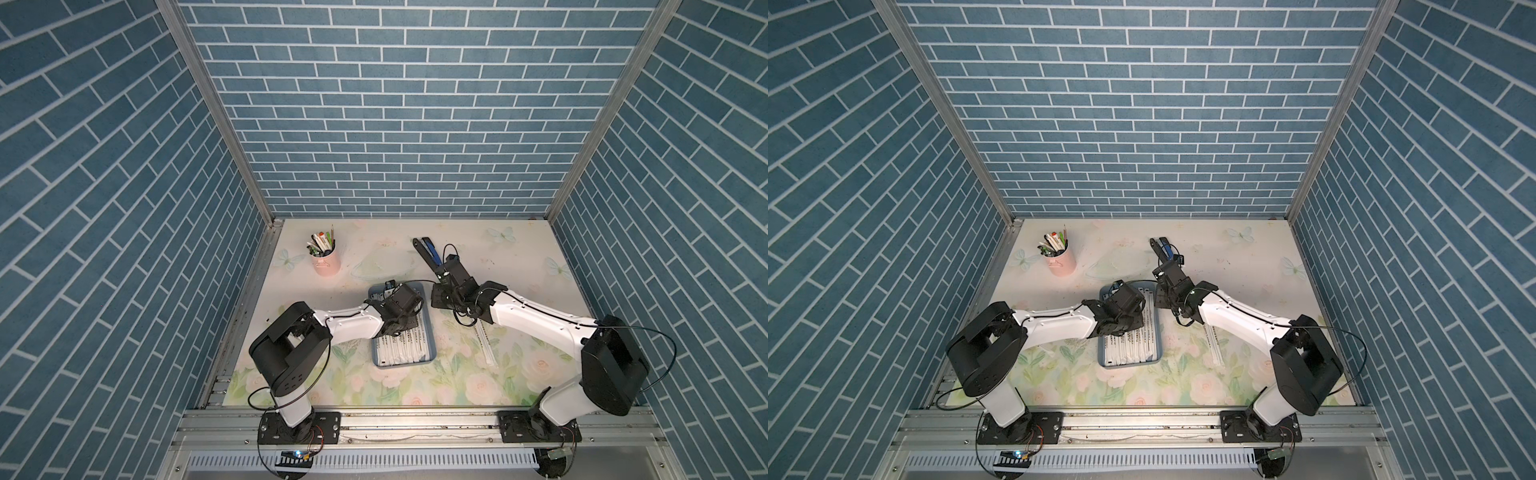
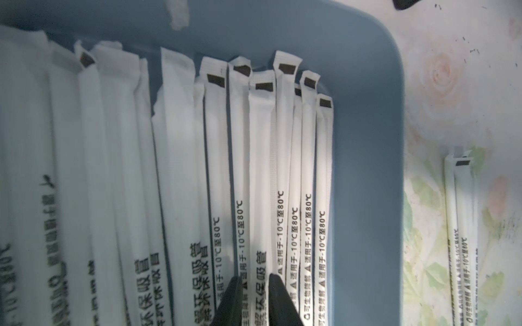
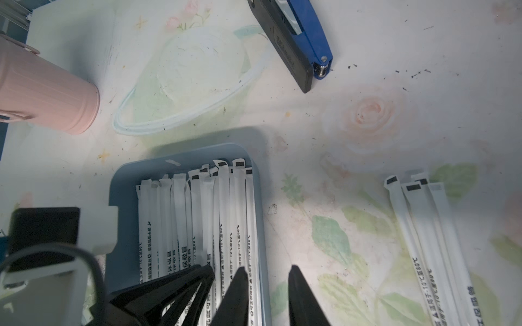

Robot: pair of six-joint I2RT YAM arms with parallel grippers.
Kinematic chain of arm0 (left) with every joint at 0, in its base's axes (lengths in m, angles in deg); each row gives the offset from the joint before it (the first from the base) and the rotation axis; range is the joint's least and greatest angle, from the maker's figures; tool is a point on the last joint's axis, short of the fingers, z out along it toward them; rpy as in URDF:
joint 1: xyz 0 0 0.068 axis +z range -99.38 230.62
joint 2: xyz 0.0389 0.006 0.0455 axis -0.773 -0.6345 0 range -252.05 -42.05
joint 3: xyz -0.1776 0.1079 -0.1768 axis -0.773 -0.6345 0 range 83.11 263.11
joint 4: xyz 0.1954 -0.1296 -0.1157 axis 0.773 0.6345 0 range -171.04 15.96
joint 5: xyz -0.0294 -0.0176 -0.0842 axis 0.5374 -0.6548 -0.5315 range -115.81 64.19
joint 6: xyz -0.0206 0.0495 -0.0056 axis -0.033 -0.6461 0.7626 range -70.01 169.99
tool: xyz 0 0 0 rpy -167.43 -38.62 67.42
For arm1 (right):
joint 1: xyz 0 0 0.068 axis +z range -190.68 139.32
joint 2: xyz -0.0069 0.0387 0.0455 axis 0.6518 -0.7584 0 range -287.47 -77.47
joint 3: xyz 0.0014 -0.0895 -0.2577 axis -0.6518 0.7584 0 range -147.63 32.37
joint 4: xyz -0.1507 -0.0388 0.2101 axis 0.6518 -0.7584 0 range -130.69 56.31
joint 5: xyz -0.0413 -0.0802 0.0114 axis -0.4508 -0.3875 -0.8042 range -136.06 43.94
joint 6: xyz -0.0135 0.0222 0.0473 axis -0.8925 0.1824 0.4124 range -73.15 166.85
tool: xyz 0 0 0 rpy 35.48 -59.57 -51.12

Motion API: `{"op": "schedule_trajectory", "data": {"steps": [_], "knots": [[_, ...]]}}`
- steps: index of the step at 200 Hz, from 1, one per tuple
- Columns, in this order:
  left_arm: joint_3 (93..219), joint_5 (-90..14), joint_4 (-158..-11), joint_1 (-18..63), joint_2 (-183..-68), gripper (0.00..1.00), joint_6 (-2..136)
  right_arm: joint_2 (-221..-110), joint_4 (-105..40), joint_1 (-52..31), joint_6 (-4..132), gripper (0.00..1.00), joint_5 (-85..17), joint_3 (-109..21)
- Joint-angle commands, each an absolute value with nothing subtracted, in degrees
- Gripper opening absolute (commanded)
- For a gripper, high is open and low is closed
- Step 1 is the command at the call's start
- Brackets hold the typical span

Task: Put the straws into the storage box
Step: Place the straw in the storage box, then pick up the straw from the center of the board.

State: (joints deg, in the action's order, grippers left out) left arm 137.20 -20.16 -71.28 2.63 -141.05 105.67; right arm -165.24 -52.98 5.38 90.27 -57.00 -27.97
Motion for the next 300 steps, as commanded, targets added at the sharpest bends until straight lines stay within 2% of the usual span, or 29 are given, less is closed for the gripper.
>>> {"op": "schedule_trajectory", "data": {"steps": [1, 47, 112, 162, 192, 235, 267, 300], "knots": [[138.4, -18.2, -67.9, 2.4, -139.1, 0.25, 105.0, -163.6, -54.4, 5.4, 88.9, 0.27, -58.3, -27.4], [140.8, -16.1, -64.1, 2.5, -136.1, 0.29, 102.7, -162.3, -54.8, 4.0, 87.7, 0.27, -58.8, -26.1], [141.3, -4.3, -62.9, 2.5, -123.0, 0.53, 92.2, -159.3, -59.4, -3.5, 77.6, 0.27, -57.4, -23.8], [136.9, 2.0, -68.4, 3.9, -114.7, 0.63, 84.4, -154.6, -62.6, -7.5, 74.9, 0.25, -56.7, -18.5], [135.1, 3.2, -71.5, 5.2, -112.3, 0.65, 83.0, -152.8, -65.6, -9.4, 72.6, 0.26, -57.1, -17.5], [131.6, -0.5, -78.2, 7.6, -110.7, 0.65, 82.7, -153.2, -69.1, -12.2, 67.4, 0.29, -58.5, -17.5], [127.9, -1.5, -81.8, 7.5, -110.7, 0.64, 81.7, -154.9, -70.7, -13.9, 68.3, 0.33, -51.0, -17.6], [122.4, 0.5, -88.4, 7.5, -107.6, 0.64, 80.7, -153.4, -70.6, -14.0, 69.4, 0.32, -50.5, -16.9]]}}
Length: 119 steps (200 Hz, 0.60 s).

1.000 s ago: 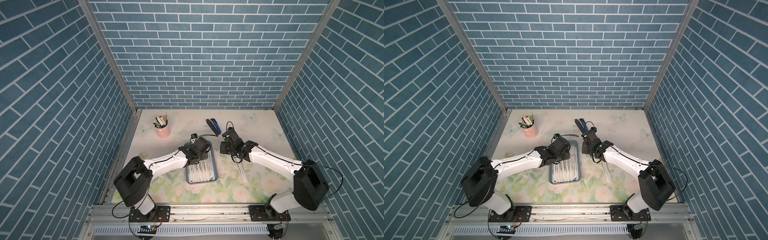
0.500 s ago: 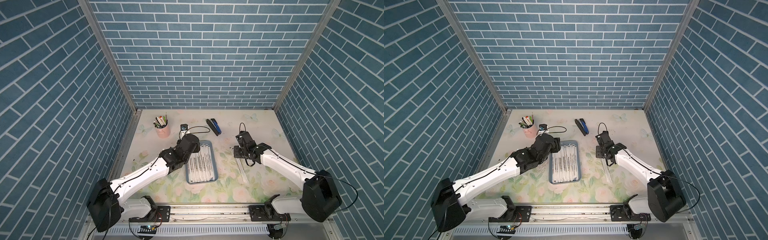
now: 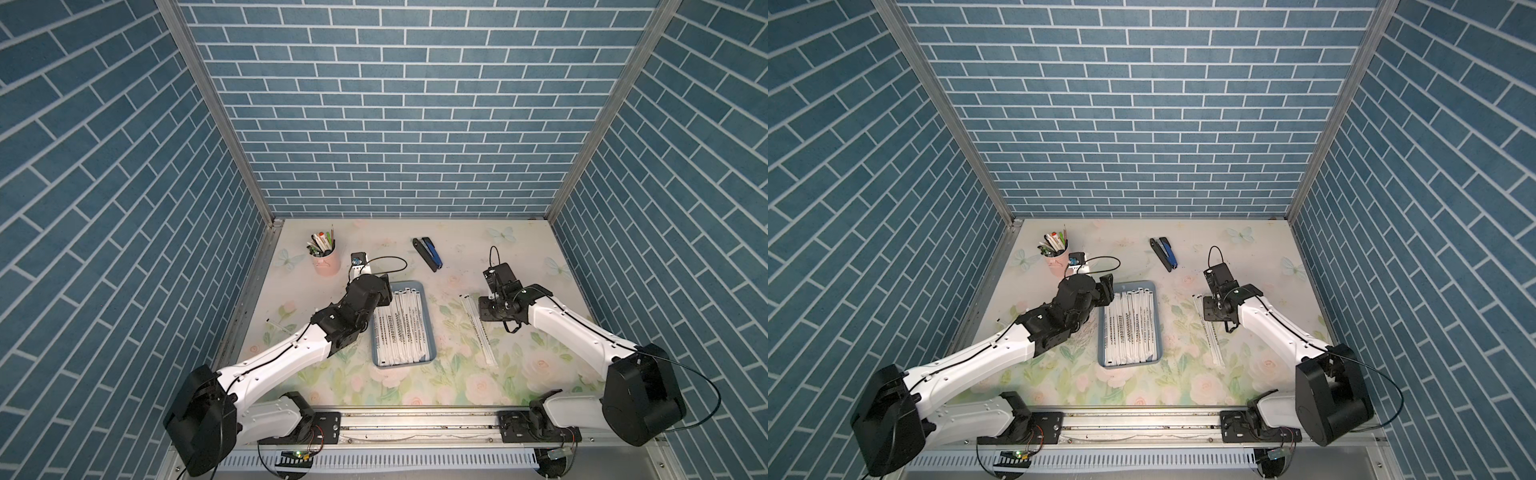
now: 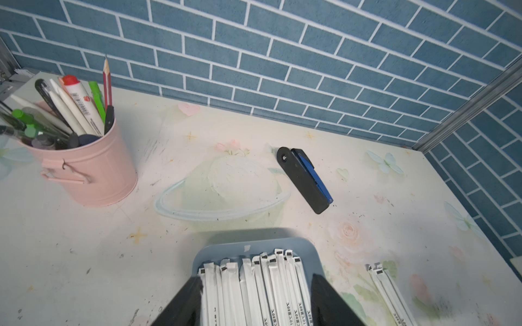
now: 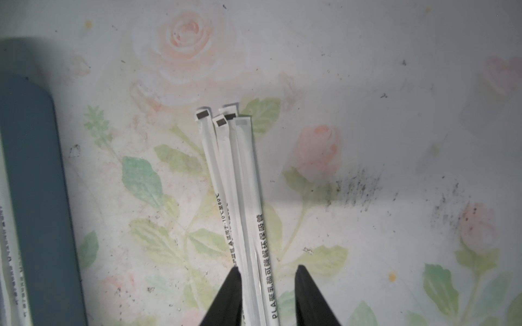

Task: Put the straws into the storage box
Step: Pick up the straw from the center of the board.

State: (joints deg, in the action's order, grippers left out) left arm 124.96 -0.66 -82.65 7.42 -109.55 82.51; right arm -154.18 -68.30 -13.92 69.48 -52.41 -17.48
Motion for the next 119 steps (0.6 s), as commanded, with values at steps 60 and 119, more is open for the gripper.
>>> {"op": "schedule_trajectory", "data": {"steps": [60, 119], "knots": [[121.6, 0.6, -88.7, 7.4, -108.6, 0.64, 82.3, -159.7, -68.0, -12.0, 70.1, 0.16, -47.2, -18.0], [121.2, -0.2, -87.7, 7.5, -109.8, 0.64, 83.7, -164.0, -65.9, -12.0, 69.3, 0.18, -47.8, -18.8]]}}
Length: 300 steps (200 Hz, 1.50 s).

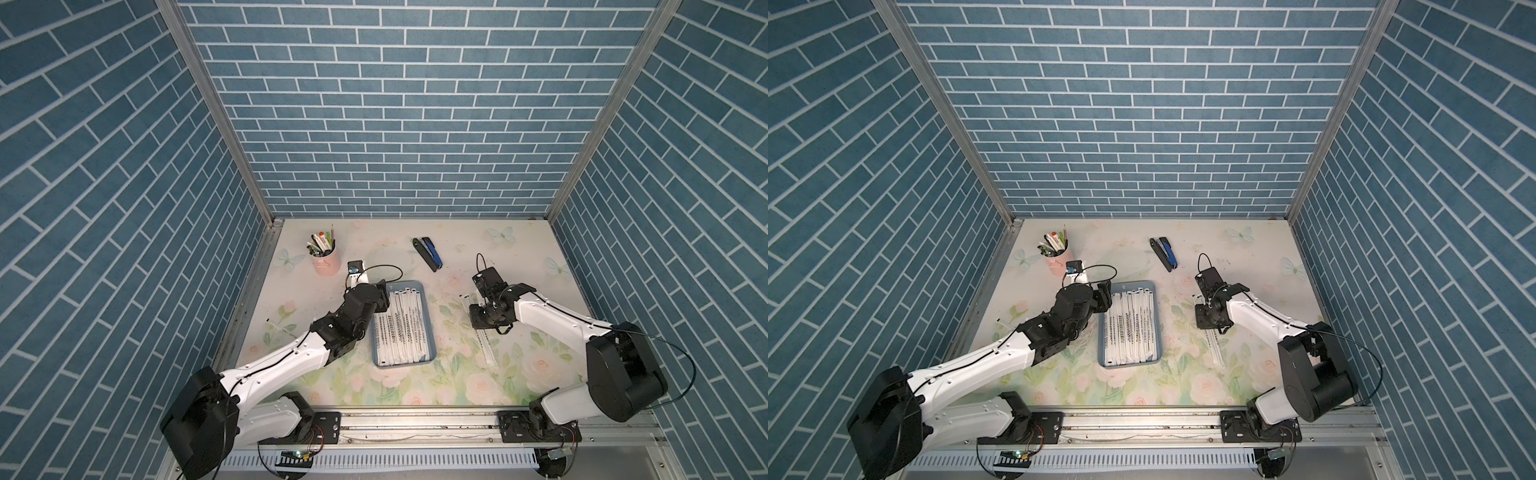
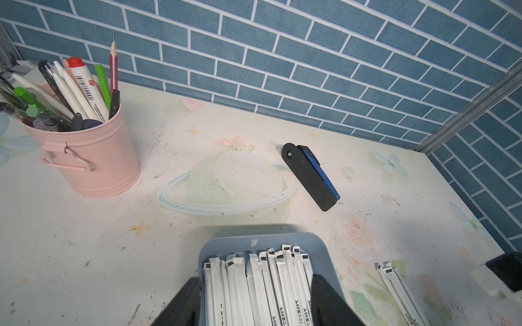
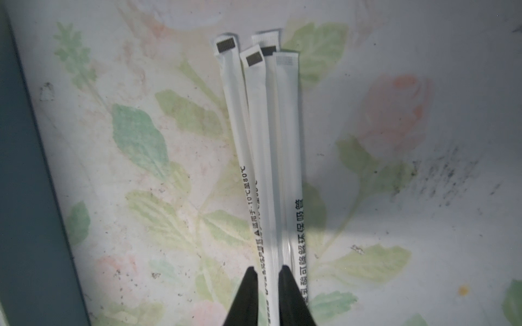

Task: Put the straws into the storage box
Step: Pick up the straw from the center of the board.

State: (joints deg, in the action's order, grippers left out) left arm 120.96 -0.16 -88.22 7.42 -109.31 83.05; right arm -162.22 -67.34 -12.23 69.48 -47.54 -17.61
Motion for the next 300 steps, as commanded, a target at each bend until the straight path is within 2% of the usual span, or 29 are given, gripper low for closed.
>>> {"op": "schedule_trajectory", "data": {"steps": [1, 64, 132, 166, 250, 300], "knots": [[121.2, -0.2, -87.7, 7.5, -109.8, 0.64, 83.6, -164.1, -65.8, -12.0, 69.3, 0.18, -47.7, -18.8], [121.1, -1.6, -87.5, 7.4, -110.3, 0.64, 84.9, -168.2, -63.4, -12.0, 68.3, 0.22, -48.9, -18.5], [121.9, -1.0, -85.6, 7.5, -109.6, 0.64, 84.9, -168.2, -61.7, -11.9, 66.9, 0.06, -48.4, -16.7], [121.8, 0.0, -84.7, 7.4, -108.1, 0.64, 85.4, -166.6, -61.7, -11.9, 66.1, 0.02, -45.7, -17.7], [121.9, 1.3, -83.5, 7.5, -105.4, 0.64, 87.2, -160.7, -63.2, -11.7, 68.3, 0.01, -36.4, -20.5], [122.0, 1.5, -81.9, 7.4, -103.9, 0.64, 87.4, -158.2, -55.7, -9.3, 73.6, 0.01, -31.4, -18.3]]}}
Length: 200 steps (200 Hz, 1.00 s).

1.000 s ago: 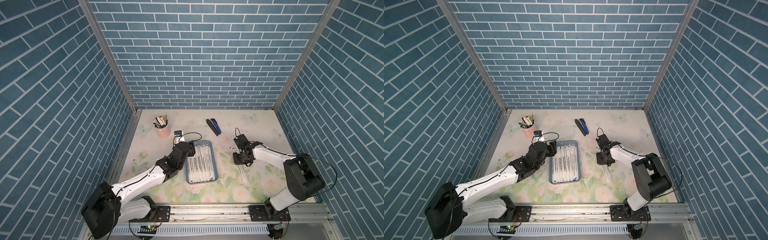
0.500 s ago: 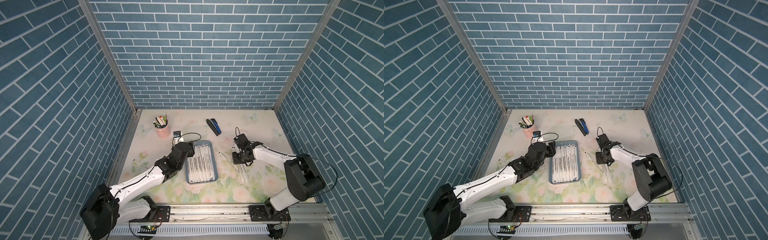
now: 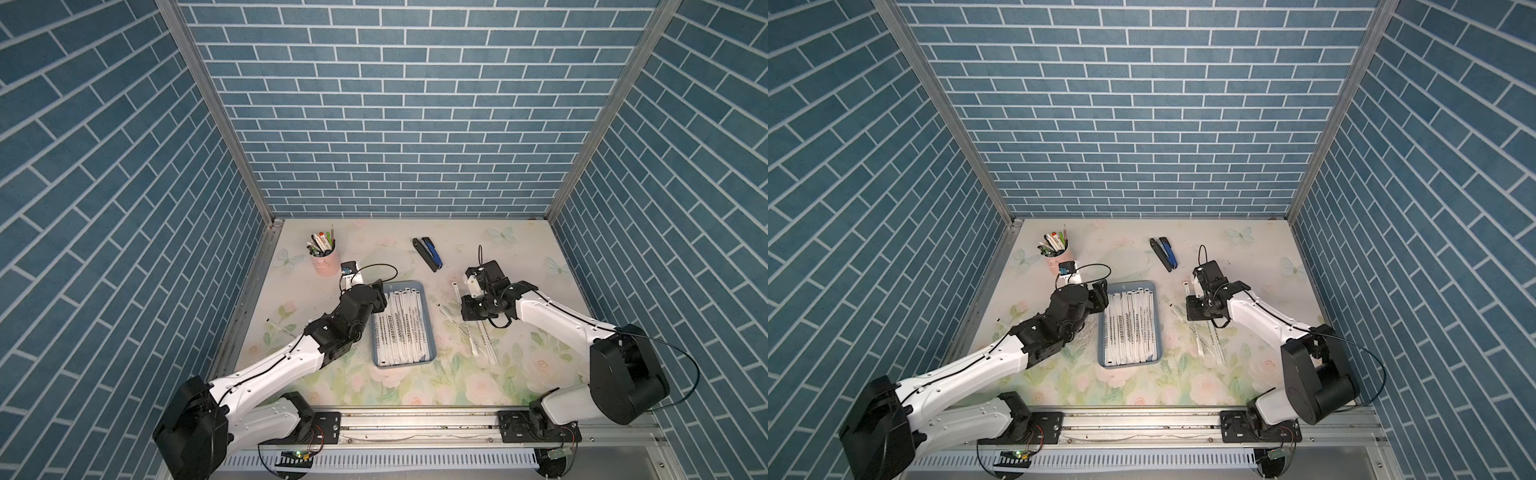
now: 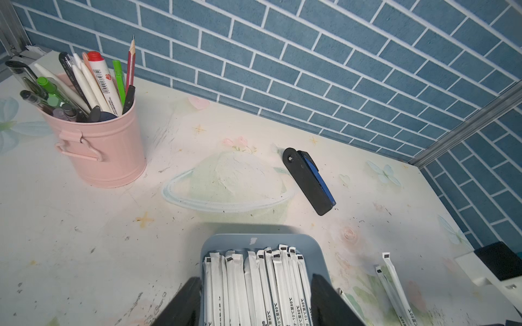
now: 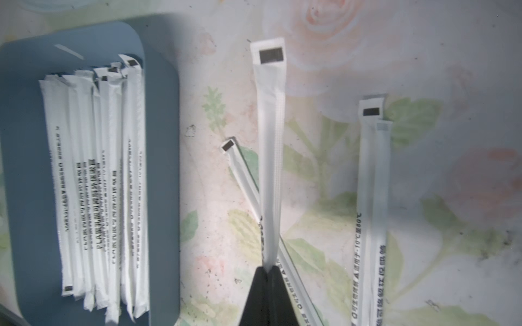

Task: Put the straws into the storage box
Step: Pick up the straw from the center of the board, then place the straw in the storage box.

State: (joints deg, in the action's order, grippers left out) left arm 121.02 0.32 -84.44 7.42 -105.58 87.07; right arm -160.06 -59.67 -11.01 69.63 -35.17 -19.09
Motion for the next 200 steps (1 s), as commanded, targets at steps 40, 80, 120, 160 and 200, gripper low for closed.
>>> {"op": "schedule_trajectory", "data": {"steps": [40, 80, 120, 160, 200], "knots": [[119.3, 3.4, -80.2, 7.7, -102.4, 0.64, 86.4, -156.6, -51.7, -6.8, 78.4, 0.00, -29.6, -17.0], [119.8, 2.9, -80.1, 7.7, -103.0, 0.65, 85.2, -156.2, -49.6, -6.1, 81.0, 0.00, -28.9, -16.1], [119.5, 3.7, -79.0, 7.8, -102.5, 0.64, 86.6, -160.5, -41.6, 0.7, 88.9, 0.00, -29.6, -17.4], [119.3, 2.5, -79.4, 7.8, -102.4, 0.64, 88.5, -166.0, -35.0, 6.4, 93.3, 0.00, -34.1, -19.7], [121.4, 2.1, -79.7, 7.8, -103.1, 0.64, 88.9, -168.6, -36.8, 6.5, 92.0, 0.00, -34.5, -23.0]]}}
